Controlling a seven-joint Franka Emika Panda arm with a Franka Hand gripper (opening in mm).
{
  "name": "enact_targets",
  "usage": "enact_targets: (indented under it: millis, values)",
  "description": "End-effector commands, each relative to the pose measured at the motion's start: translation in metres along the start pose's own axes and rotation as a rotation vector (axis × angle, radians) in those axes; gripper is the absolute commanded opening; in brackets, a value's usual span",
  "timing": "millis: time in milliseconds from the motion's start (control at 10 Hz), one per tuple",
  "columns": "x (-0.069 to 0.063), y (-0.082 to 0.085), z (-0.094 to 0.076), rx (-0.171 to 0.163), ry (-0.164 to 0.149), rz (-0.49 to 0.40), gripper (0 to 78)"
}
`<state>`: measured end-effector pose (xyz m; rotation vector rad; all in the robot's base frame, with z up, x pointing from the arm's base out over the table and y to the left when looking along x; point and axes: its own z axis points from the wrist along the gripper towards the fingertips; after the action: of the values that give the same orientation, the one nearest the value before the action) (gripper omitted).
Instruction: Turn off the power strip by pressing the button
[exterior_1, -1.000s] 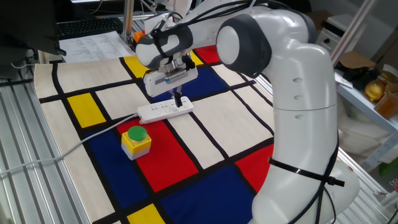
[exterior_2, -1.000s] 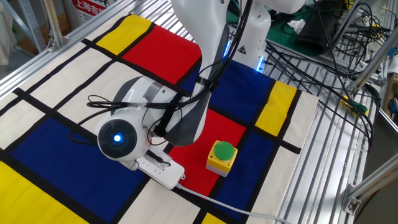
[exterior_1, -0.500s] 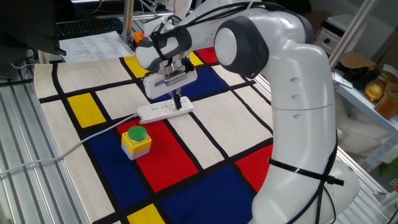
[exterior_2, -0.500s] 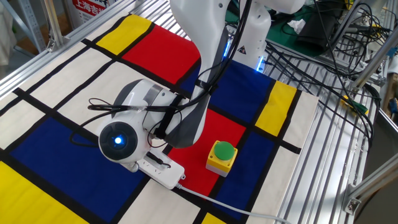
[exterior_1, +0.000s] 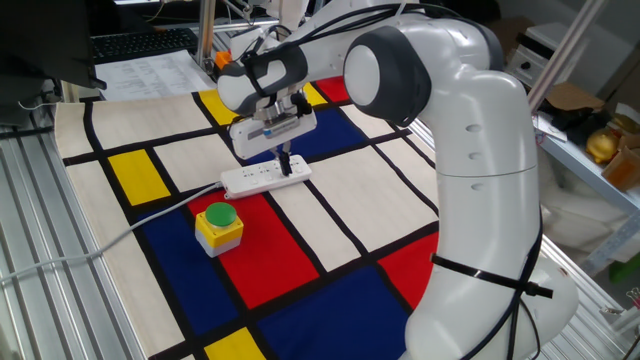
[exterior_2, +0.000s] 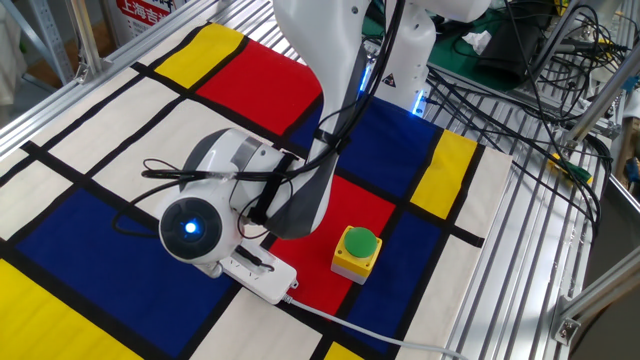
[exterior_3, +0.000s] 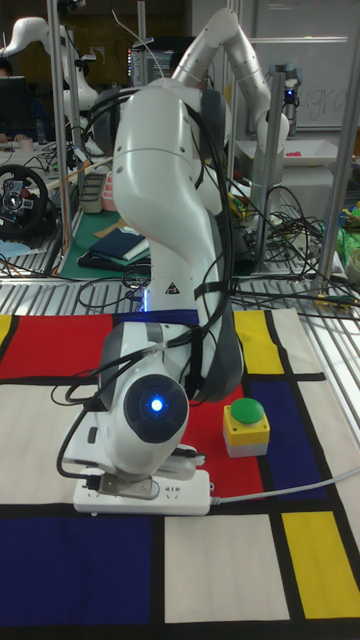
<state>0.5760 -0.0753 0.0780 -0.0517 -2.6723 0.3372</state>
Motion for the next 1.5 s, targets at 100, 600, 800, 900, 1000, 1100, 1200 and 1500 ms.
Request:
enact_targets:
  millis: [100, 600, 800, 900, 1000, 1100, 1200, 1500]
  values:
    - [-0.001, 0.000, 0.005, 0.000, 0.003, 0.001, 0.0]
    - [0.004, -0.001, -0.007, 0.008, -0.004, 0.002, 0.0]
    - [0.010, -0.003, -0.019, 0.008, -0.013, -0.004, 0.0]
    - [0.014, -0.003, -0.025, 0.009, -0.028, -0.005, 0.0]
    - [0.018, -0.003, -0.034, 0.009, -0.049, -0.007, 0.0]
    - [0.023, -0.002, -0.043, 0.010, -0.086, -0.020, 0.0]
    - [0.029, -0.002, -0.055, 0.007, -0.118, -0.030, 0.0]
    - [0.045, -0.005, -0.095, -0.027, -0.203, -0.048, 0.0]
